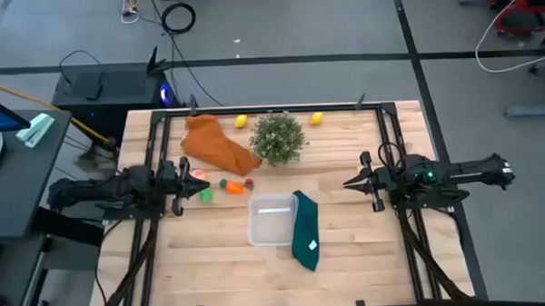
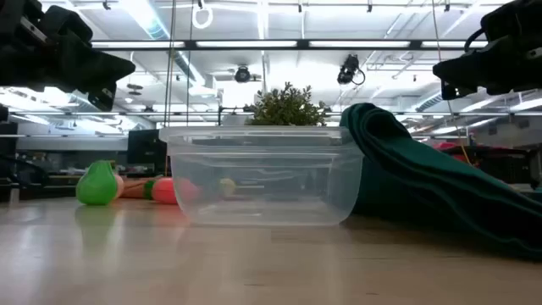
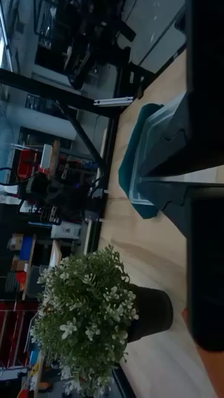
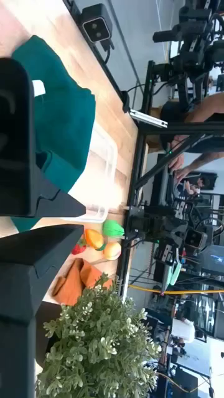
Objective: Pick and placing Produce into tupperware
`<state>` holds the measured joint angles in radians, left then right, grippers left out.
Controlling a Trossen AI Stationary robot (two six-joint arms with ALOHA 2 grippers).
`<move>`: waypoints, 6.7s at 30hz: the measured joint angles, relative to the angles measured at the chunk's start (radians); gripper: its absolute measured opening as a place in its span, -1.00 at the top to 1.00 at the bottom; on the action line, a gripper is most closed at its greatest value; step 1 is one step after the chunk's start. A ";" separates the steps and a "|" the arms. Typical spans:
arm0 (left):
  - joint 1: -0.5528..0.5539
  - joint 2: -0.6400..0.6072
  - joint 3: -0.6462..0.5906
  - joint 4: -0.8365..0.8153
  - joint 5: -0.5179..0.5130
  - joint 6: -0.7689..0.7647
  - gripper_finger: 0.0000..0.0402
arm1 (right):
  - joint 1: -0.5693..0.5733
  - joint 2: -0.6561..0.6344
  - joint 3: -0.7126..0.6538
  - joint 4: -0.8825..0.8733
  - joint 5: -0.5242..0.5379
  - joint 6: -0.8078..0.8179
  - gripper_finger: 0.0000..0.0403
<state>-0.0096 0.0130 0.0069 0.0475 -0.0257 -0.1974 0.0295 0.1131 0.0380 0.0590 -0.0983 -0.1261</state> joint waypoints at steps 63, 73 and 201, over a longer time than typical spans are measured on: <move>0.000 0.000 0.000 0.000 0.000 0.000 0.87 | 0.000 0.000 0.000 0.000 0.000 0.000 1.00; 0.000 0.000 0.000 0.000 0.000 0.000 0.82 | 0.000 0.000 0.000 0.000 0.000 0.000 1.00; 0.001 0.187 0.268 0.383 -0.485 -0.201 0.70 | -0.293 0.009 0.000 0.593 0.412 1.015 0.54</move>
<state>-0.0088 0.2004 0.2748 0.4308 -0.5112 -0.3987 -0.2631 0.1217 0.0380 0.6520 0.3142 0.8894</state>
